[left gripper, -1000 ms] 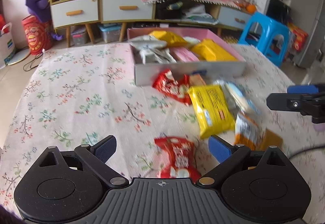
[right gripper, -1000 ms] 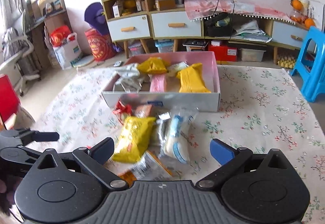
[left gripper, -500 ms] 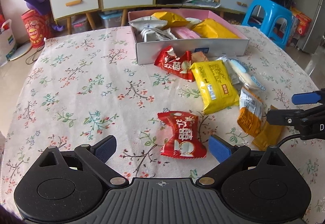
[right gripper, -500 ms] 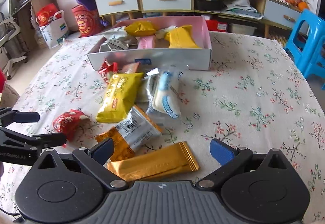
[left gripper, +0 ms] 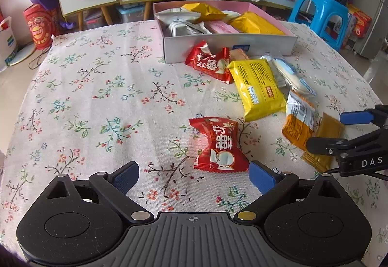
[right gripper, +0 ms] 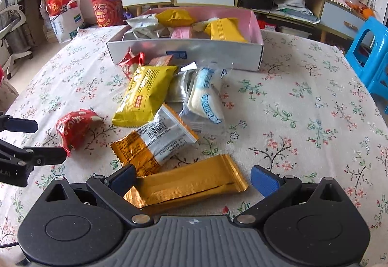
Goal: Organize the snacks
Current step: 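Move both open tools back over the remaining snacks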
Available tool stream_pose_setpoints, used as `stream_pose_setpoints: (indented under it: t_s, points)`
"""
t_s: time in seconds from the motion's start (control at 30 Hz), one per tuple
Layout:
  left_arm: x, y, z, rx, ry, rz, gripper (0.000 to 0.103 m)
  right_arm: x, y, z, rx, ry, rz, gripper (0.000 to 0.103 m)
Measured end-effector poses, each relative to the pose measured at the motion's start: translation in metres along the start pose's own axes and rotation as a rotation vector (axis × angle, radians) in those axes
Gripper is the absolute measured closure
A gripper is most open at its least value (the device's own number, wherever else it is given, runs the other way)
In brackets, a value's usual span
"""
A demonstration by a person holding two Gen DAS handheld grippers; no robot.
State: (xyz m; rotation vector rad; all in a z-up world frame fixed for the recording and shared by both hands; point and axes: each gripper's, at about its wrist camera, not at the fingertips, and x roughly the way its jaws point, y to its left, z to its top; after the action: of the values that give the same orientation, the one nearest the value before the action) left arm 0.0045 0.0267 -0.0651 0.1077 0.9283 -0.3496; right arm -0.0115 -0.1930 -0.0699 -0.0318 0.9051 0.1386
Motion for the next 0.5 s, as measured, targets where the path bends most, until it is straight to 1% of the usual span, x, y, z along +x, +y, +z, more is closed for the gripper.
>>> stream_pose_setpoints:
  t_s: [0.13, 0.23, 0.4, 0.5]
  points:
    - [0.003, -0.003, -0.003, 0.023, -0.005, 0.015, 0.005, 0.0, 0.003, -0.002, -0.023, 0.011, 0.001, 0.009]
    - [0.004, -0.004, -0.003, 0.026, -0.009, 0.012, 0.006, -0.002, 0.002, -0.005, -0.048, 0.027, -0.004, 0.009]
    - [0.006, -0.009, -0.002, 0.046, -0.019, 0.006, 0.006, -0.008, -0.006, -0.006, -0.083, 0.082, 0.008, 0.009]
    - [0.008, -0.011, -0.002, 0.057, -0.024, 0.007, 0.007, -0.011, -0.012, -0.005, -0.093, 0.111, -0.006, 0.009]
